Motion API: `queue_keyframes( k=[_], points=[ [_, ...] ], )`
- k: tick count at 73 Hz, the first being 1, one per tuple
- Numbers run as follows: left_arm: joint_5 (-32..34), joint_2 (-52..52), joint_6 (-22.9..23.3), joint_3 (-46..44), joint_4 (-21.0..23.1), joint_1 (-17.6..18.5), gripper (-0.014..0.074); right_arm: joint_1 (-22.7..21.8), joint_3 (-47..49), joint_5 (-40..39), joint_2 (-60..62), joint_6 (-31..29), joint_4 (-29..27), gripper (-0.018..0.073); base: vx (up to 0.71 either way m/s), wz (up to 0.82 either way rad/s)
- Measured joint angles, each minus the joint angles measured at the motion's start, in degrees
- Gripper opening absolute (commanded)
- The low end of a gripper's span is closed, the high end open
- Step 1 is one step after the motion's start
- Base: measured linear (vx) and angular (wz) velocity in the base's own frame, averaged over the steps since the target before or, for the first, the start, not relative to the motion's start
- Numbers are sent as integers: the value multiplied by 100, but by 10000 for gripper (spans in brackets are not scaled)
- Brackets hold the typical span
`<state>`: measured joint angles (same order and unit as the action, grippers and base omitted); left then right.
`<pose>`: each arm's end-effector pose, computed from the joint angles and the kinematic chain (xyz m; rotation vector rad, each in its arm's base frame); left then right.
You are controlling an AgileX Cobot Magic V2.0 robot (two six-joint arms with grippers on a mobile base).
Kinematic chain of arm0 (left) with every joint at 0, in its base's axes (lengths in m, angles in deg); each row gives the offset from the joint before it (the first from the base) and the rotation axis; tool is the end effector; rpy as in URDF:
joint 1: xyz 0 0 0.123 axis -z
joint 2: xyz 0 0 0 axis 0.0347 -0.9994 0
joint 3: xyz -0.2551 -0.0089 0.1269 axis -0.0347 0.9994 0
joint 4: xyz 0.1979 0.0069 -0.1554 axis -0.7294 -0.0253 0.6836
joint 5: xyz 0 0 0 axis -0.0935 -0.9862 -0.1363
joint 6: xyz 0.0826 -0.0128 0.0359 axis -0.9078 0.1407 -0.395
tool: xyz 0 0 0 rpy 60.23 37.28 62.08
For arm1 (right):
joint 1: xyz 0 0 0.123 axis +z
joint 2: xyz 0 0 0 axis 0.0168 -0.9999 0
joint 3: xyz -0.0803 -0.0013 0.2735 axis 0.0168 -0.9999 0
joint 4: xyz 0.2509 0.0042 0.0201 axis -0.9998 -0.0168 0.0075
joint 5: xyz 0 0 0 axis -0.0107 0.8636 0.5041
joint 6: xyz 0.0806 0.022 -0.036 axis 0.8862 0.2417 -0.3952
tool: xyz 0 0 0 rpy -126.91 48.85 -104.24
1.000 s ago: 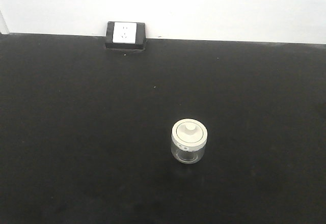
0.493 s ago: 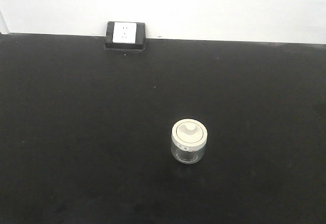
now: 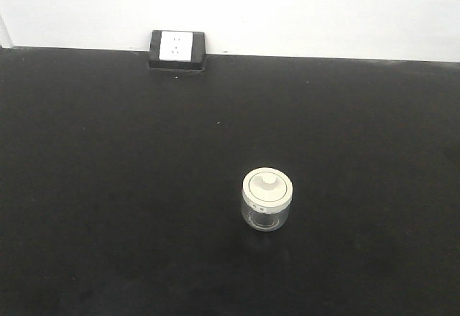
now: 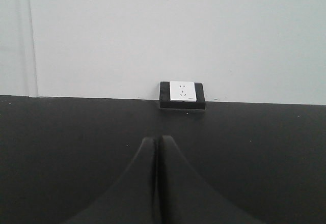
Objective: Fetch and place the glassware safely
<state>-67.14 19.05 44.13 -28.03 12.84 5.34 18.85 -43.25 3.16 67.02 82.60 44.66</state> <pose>0.0566 -0.0033 0.2050 -0.0346 1.5029 -0.1311 0.0304 -0.0010 0.2663 -0.1683 1.6655 0.1816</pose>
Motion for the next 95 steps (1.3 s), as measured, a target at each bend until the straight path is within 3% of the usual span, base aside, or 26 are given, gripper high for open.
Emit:
queue_keyframes(
  k=[59, 72, 95],
  points=[
    [0, 0, -2, 0, 0, 0, -7, -33, 0, 0, 0, -22, 61, -8, 0, 0],
    [0, 0, -2, 0, 0, 0, -7, -731, -51, -54, 0, -356, -81, -8, 0, 0],
    [0, 0, -2, 0, 0, 0, -7, -2109, -958, -1008, 0, -968, -1062, -8, 0, 0]
  ],
)
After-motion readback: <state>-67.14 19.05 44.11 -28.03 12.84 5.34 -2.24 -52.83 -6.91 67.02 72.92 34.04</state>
